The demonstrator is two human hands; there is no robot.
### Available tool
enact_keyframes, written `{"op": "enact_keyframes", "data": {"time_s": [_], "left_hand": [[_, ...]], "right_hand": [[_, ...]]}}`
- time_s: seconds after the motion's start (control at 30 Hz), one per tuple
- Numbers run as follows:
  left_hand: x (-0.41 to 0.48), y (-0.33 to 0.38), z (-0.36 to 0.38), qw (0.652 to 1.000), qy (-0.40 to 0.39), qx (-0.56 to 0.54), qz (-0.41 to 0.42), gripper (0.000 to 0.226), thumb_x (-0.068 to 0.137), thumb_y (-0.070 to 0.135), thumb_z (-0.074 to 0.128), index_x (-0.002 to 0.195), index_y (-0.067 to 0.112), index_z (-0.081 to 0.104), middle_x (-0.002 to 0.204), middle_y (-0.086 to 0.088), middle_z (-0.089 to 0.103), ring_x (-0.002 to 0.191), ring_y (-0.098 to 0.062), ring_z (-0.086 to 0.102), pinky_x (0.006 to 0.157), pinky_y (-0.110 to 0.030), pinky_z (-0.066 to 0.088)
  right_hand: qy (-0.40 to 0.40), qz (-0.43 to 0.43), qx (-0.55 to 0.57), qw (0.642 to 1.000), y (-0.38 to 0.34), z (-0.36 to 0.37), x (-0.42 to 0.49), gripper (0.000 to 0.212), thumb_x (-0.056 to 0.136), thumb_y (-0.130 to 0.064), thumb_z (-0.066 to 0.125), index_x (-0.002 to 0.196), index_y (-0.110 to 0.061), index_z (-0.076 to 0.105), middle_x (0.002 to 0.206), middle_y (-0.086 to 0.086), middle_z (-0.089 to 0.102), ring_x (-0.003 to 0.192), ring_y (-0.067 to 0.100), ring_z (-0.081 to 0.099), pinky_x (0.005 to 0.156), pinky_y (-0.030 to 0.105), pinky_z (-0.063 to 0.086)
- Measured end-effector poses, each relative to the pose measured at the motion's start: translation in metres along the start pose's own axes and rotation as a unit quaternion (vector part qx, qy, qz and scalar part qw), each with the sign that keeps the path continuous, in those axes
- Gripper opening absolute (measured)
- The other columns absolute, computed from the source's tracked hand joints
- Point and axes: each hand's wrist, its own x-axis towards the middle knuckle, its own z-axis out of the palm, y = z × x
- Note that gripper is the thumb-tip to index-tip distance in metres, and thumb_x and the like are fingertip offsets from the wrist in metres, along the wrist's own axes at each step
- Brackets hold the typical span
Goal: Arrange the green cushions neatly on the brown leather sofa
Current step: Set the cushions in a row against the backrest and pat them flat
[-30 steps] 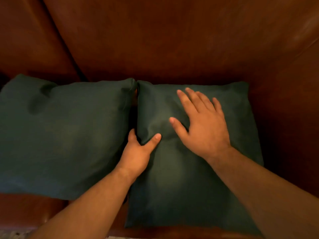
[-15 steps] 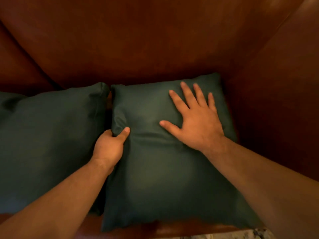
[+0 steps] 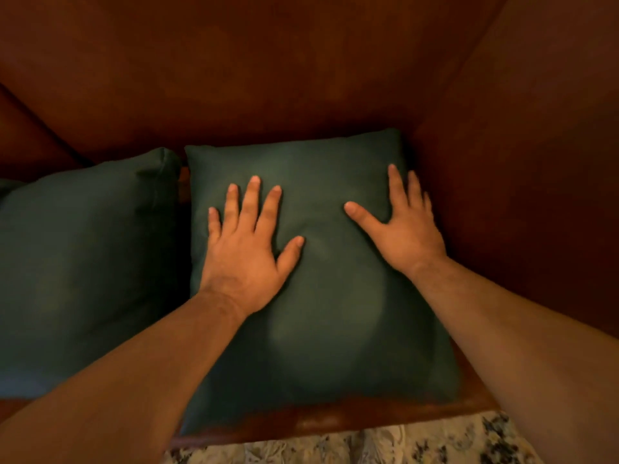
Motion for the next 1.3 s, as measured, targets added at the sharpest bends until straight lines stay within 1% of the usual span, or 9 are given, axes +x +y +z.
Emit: {"op": "enact_keyframes", "data": {"time_s": [0.17, 0.27, 0.43, 0.5, 0.63, 0.87, 1.03, 1.17, 1.3], "left_hand": [[-0.011, 0.040, -0.004, 0.996, 0.067, 0.039, 0.049, 0.074, 0.100, 0.039, 0.034, 0.168, 0.021, 0.012, 0.178, -0.010, -0.002, 0.163, -0.044, 0.000, 0.125, -0.075, 0.010], [-0.018, 0.070, 0.006, 0.992, 0.045, 0.038, 0.113, 0.070, 0.104, 0.048, 0.023, 0.170, 0.026, 0.009, 0.179, -0.004, -0.001, 0.165, -0.036, -0.002, 0.127, -0.070, 0.006], [-0.003, 0.064, 0.005, 0.995, 0.012, 0.080, 0.060, 0.082, 0.102, 0.069, 0.022, 0.170, 0.026, 0.005, 0.179, -0.005, -0.002, 0.164, -0.037, -0.006, 0.127, -0.071, 0.001], [-0.005, 0.076, 0.003, 0.992, 0.035, 0.111, 0.057, 0.077, 0.105, 0.056, 0.032, 0.169, 0.020, 0.011, 0.178, -0.011, 0.002, 0.163, -0.043, -0.002, 0.125, -0.075, 0.004], [-0.025, 0.106, 0.015, 0.990, 0.022, 0.068, 0.123, 0.079, 0.092, 0.026, 0.023, 0.169, 0.028, 0.009, 0.179, -0.003, 0.001, 0.165, -0.036, -0.004, 0.125, -0.075, 0.000], [-0.015, 0.105, 0.029, 0.989, 0.034, 0.080, 0.117, 0.098, 0.093, 0.090, 0.011, 0.170, 0.029, 0.010, 0.179, -0.002, 0.004, 0.165, -0.033, -0.001, 0.126, -0.072, 0.000], [-0.015, 0.116, 0.027, 0.986, 0.015, 0.141, 0.093, 0.102, 0.090, 0.091, 0.009, 0.170, 0.027, 0.002, 0.179, -0.004, -0.007, 0.164, -0.034, -0.010, 0.124, -0.074, -0.001], [-0.033, 0.137, 0.029, 0.981, 0.089, 0.132, 0.113, 0.089, 0.098, 0.072, 0.037, 0.168, 0.020, 0.020, 0.178, -0.015, 0.000, 0.163, -0.045, 0.000, 0.122, -0.079, 0.005], [-0.070, 0.148, 0.044, 0.985, 0.012, 0.114, 0.126, 0.093, 0.095, 0.084, 0.022, 0.169, 0.027, 0.014, 0.178, -0.012, -0.007, 0.162, -0.046, -0.010, 0.124, -0.075, 0.000]], "right_hand": [[-0.025, 0.019, 0.140, 0.990, 0.016, -0.002, -0.010, 0.132, 0.052, -0.112, 0.044, 0.162, -0.053, 0.000, 0.175, -0.015, 0.015, 0.155, 0.021, 0.034, 0.120, 0.044, 0.037], [-0.002, 0.013, 0.232, 0.973, 0.030, -0.001, -0.020, 0.131, 0.055, -0.105, 0.057, 0.164, -0.048, 0.011, 0.171, -0.015, 0.028, 0.151, 0.009, 0.037, 0.122, 0.035, 0.033], [-0.101, 0.124, 0.433, 0.887, 0.076, 0.004, -0.052, 0.078, 0.082, -0.079, 0.066, 0.146, -0.036, 0.058, 0.144, -0.013, 0.065, 0.123, 0.005, 0.065, 0.110, 0.033, 0.048], [-0.132, 0.140, 0.479, 0.856, 0.092, 0.012, -0.066, 0.048, 0.088, -0.070, 0.067, 0.124, -0.038, 0.071, 0.122, -0.014, 0.077, 0.108, 0.006, 0.074, 0.105, 0.036, 0.054], [-0.106, 0.156, 0.528, 0.828, 0.108, 0.024, -0.078, 0.048, 0.087, -0.072, 0.068, 0.122, -0.040, 0.073, 0.119, -0.015, 0.078, 0.113, 0.010, 0.073, 0.105, 0.041, 0.055], [-0.033, 0.120, 0.381, 0.916, 0.126, 0.036, -0.094, 0.046, 0.095, -0.060, 0.053, 0.102, -0.023, 0.078, 0.100, -0.002, 0.081, 0.100, 0.022, 0.075, 0.096, 0.052, 0.058], [-0.034, 0.154, 0.404, 0.901, 0.136, 0.037, -0.097, 0.044, 0.102, -0.059, 0.049, 0.093, -0.029, 0.079, 0.097, -0.004, 0.080, 0.100, 0.022, 0.075, 0.095, 0.049, 0.059], [-0.095, 0.150, 0.470, 0.864, 0.153, 0.044, -0.121, 0.035, 0.091, -0.060, 0.062, 0.099, -0.033, 0.083, 0.109, -0.004, 0.082, 0.108, 0.016, 0.076, 0.103, 0.046, 0.057], [-0.028, 0.090, 0.367, 0.925, 0.153, 0.047, -0.129, 0.045, 0.101, -0.047, 0.058, 0.097, -0.007, 0.076, 0.097, 0.011, 0.080, 0.098, 0.034, 0.075, 0.093, 0.057, 0.057]]}}
